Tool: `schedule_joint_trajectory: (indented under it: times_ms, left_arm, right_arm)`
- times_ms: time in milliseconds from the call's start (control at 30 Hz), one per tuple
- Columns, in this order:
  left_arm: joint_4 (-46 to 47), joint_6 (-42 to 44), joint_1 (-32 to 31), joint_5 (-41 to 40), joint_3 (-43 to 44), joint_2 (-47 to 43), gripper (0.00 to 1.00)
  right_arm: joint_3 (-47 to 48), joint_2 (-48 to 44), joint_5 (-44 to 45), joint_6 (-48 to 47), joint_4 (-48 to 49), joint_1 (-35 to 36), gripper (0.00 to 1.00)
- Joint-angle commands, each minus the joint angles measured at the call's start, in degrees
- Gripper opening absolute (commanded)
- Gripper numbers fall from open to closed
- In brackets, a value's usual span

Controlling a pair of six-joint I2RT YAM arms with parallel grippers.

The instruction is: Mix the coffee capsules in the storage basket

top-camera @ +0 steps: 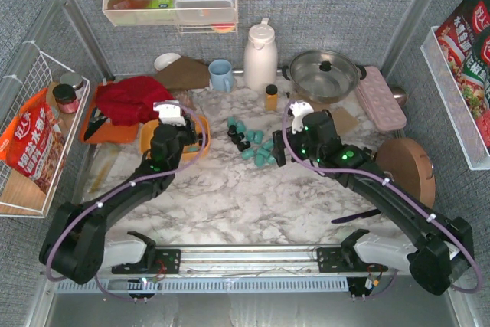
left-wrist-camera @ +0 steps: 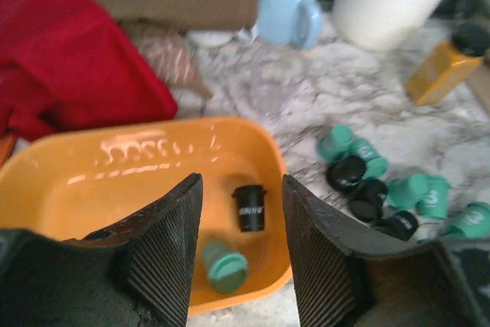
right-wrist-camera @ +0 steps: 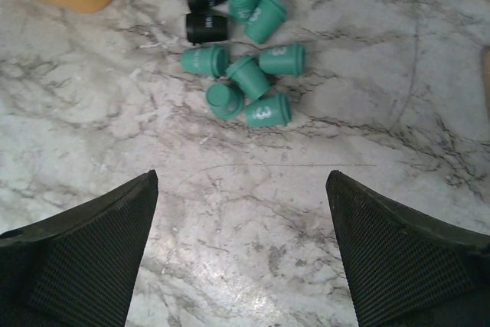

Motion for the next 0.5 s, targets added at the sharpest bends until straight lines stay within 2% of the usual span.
schedule_joint_trajectory:
  times_ms: [0, 233, 333, 467]
  left_arm:
    - [-11.5, -9.0, 2.4, -4.4, 2.9, 3.6, 0.56]
    - [-12.5, -11.5, 5.3, -3.9, 5.7, 9.9, 0.59]
    - [-13.0, -12.2, 5.4, -3.0, 7.1, 8.8, 0.73]
    - [-18.9, -11.6, 5.3, 4.8, 11.3, 5.4, 0.98]
  right_arm:
    - [-0.2, 1.2, 5.1, -0.4, 2.5, 0.1, 0.96]
    - [-1.2, 2.6, 4.6, 0.0, 3.4, 0.1, 0.96]
    - [-2.1, 3.3, 4.9, 0.1, 3.8, 0.1, 0.96]
    - [-3.4, 6.2, 5.9, 1.5, 5.9, 0.2, 0.95]
